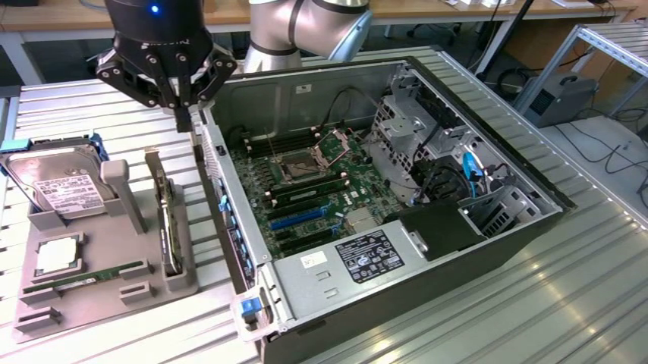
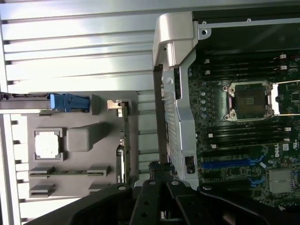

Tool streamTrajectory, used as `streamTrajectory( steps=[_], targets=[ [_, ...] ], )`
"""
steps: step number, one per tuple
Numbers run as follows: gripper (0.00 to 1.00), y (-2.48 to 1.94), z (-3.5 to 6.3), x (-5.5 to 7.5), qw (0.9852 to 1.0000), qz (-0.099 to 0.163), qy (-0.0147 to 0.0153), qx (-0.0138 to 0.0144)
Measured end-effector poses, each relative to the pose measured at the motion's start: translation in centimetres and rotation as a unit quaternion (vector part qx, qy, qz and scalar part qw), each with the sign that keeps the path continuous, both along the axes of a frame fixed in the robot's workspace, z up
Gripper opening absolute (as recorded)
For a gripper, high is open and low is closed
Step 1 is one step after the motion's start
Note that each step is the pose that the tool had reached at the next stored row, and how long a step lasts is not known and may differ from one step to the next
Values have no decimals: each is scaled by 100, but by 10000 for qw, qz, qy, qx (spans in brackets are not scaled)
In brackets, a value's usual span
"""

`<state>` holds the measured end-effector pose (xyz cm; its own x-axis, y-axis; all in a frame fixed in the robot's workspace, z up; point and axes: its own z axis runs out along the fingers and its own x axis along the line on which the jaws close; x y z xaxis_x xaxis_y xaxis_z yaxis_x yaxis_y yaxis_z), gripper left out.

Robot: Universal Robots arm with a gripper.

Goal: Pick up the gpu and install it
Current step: 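Reach for the gpu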

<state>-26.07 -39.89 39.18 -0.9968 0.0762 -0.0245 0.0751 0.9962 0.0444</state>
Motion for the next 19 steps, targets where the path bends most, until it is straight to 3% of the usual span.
streamTrajectory(
  steps=[19],
  targets=[
    [11,0,-2,-90,10000,0,0,0]
  ],
)
